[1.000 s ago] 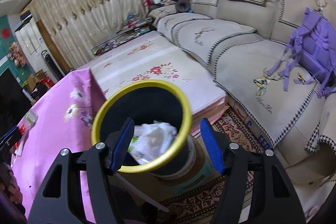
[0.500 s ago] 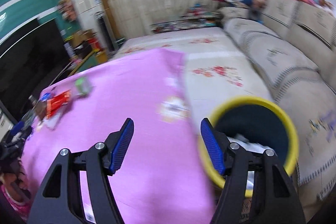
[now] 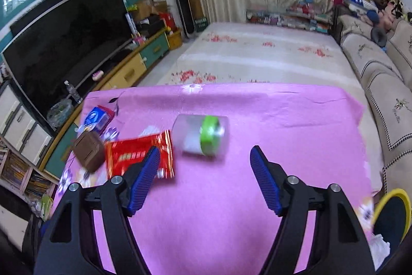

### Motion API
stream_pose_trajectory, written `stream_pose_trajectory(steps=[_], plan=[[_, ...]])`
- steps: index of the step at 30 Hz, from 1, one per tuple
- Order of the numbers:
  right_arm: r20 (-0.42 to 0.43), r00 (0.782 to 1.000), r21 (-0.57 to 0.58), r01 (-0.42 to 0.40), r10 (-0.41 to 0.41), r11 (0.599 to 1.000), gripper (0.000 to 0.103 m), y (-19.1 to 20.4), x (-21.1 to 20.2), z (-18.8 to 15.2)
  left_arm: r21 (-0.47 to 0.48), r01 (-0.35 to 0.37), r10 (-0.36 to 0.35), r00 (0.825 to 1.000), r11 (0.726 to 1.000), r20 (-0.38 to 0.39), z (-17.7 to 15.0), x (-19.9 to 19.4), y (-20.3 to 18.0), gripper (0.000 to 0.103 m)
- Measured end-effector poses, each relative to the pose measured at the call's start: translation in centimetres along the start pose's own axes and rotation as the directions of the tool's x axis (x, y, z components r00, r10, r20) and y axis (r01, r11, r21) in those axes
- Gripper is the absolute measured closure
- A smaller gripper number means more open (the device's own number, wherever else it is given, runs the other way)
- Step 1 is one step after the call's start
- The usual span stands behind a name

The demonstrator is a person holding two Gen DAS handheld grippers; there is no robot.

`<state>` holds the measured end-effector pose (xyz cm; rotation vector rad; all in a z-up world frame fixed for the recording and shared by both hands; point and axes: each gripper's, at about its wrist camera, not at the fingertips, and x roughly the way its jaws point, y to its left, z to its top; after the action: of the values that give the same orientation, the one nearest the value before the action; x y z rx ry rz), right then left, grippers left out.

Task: Collect trash
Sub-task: 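Grasp the clear jar with green band with the right gripper, then carry the jar over the bin and open the right gripper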

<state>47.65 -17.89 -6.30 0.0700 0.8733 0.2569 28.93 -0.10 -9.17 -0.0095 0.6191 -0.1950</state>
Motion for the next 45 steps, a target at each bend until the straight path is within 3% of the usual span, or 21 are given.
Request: stream_pose_trajectory(steps=[8,11,18,23,26,36,40,45], plan=[[-0.092,0.989,-0.009,0.118,-0.118,0.993,0.028,1.5,6.8,2.4,-0.058,0.027,-0.028,1.000,0.998,-0.006,0.0,-0.2,0.8,0.007],[-0.113,0.986,0.012,0.121,-0.119,0.993,0.027,1.4,8.3,2.6,-0.055,0.029,-0.029,1.000,0.998,0.001,-0.1,-0.4,0.6,0.007],[-0.120,0.987,0.028,0.108,-0.104,0.994,0.026,1.9,8.9,2.7,-0.057,0.045,-0.046,0.999,0.997,-0.010,-0.2,-0.4,0.4,0.007],[-0.142,0.978,0.031,0.161,-0.155,0.987,0.027,1.9,10.0,2.4,-0.057,0.045,-0.046,0.999,0.997,-0.007,-0.2,-0.6,0.3,0.007],[-0.131,0.980,0.036,0.156,-0.150,0.987,0.031,1.6,9.9,2.1,-0.058,0.045,-0.046,0.999,0.997,-0.011,-0.2,-0.5,0.3,0.007],[-0.032,0.992,0.042,0.122,-0.121,0.992,0.032,-0.5,4.0,-0.3,-0.050,0.048,-0.049,0.999,0.998,-0.014,-0.4,-0.3,0.1,0.007],[0.012,0.994,0.069,0.108,-0.109,0.992,0.032,-3.5,-0.4,-2.9,-0.038,0.046,-0.047,0.999,0.998,-0.013,-0.4,-0.4,-0.3,0.007],[0.061,0.986,0.172,0.143,-0.156,0.975,0.032,-10.3,-6.4,-7.5,-0.031,0.045,-0.045,0.999,0.999,-0.012,-0.5,-0.4,-0.5,0.007]])
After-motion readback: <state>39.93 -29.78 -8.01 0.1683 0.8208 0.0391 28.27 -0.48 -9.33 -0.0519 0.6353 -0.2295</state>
